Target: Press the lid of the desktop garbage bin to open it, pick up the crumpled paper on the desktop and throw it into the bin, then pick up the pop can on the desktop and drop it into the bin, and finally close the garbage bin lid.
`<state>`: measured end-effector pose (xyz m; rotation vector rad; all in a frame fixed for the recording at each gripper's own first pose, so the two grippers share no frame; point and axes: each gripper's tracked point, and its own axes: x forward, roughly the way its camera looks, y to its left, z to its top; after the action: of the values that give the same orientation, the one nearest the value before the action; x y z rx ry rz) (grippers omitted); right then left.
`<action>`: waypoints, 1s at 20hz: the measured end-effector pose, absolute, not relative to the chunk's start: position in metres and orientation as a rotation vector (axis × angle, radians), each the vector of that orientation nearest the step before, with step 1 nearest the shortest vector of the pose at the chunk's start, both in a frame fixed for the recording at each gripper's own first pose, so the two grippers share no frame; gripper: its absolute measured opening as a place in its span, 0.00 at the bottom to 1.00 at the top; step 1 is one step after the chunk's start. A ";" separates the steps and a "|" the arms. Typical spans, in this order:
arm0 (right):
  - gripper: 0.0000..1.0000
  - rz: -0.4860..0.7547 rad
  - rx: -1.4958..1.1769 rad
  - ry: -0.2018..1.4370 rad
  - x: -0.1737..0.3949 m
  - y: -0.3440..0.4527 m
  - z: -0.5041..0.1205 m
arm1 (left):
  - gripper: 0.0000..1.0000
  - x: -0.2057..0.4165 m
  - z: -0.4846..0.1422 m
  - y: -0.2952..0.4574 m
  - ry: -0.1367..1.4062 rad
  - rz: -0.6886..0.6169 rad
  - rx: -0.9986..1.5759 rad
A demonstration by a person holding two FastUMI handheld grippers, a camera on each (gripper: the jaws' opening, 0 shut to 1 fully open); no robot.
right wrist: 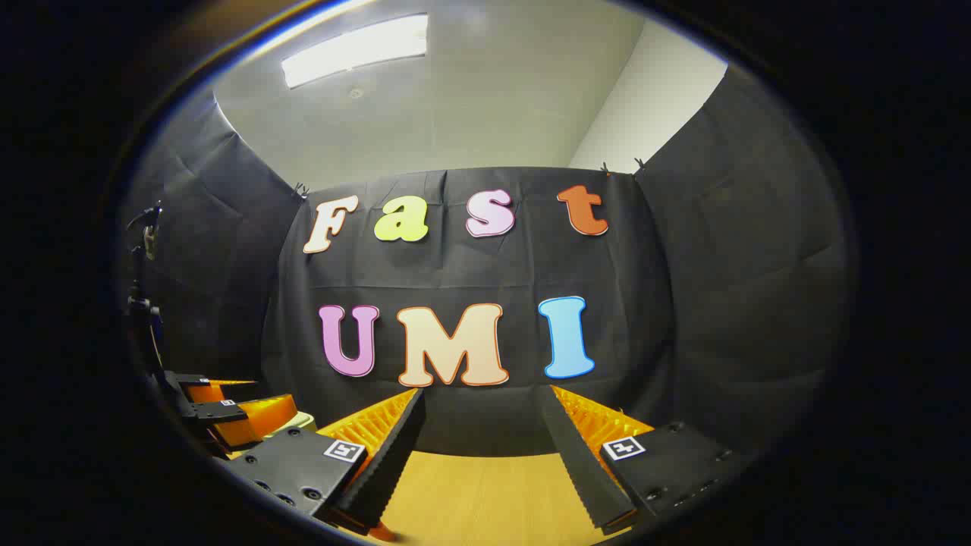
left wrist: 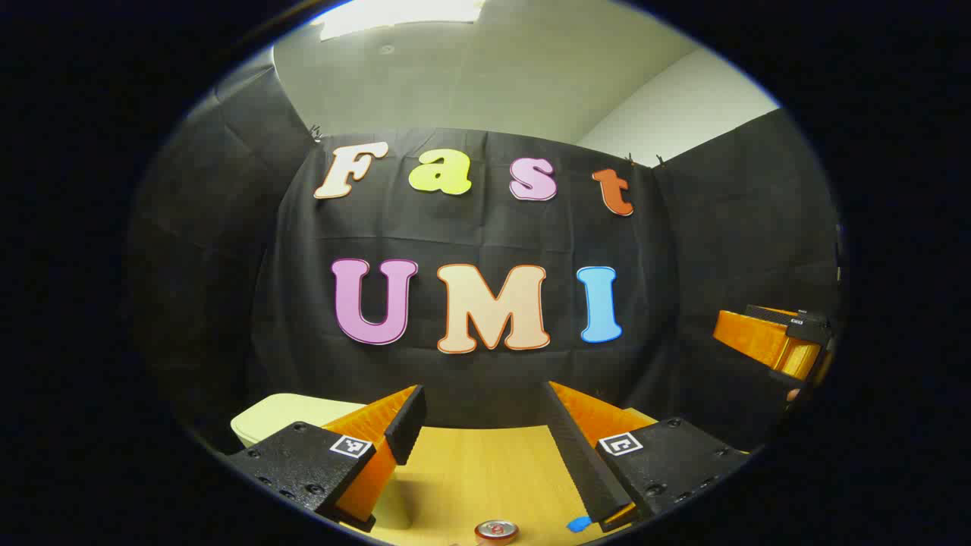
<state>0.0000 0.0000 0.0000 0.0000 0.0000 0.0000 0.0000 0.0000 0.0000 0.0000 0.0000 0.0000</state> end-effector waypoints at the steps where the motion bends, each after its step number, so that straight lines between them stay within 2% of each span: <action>1: 0.99 -0.003 -0.002 -0.004 -0.001 -0.006 0.001 | 0.92 0.001 0.001 -0.004 -0.003 0.003 0.004; 7: 0.97 0.016 0.060 -0.007 0.005 -0.024 -0.007 | 0.94 0.001 0.008 -0.020 -0.045 0.052 0.075; 10: 0.97 0.000 0.066 0.002 0.012 -0.026 -0.013 | 0.94 -0.001 0.010 -0.028 -0.057 0.017 0.078; 12: 0.97 -0.019 0.086 0.014 0.013 -0.024 -0.018 | 0.99 -0.002 0.004 -0.019 -0.040 0.010 0.085; 13: 0.97 -0.018 0.090 0.013 0.013 -0.018 -0.021 | 0.94 -0.003 0.004 -0.015 -0.042 0.010 0.088; 19: 0.95 -0.011 0.053 0.037 0.015 0.002 -0.034 | 0.94 0.001 -0.009 0.019 0.002 0.048 0.059; 20: 0.94 -0.006 0.048 0.036 0.016 0.006 -0.035 | 0.99 0.001 -0.011 0.023 0.009 0.052 0.053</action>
<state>0.0156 0.0056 -0.0351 0.0481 0.0361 -0.0060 0.0009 0.0231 -0.0109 0.0530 0.0091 0.0524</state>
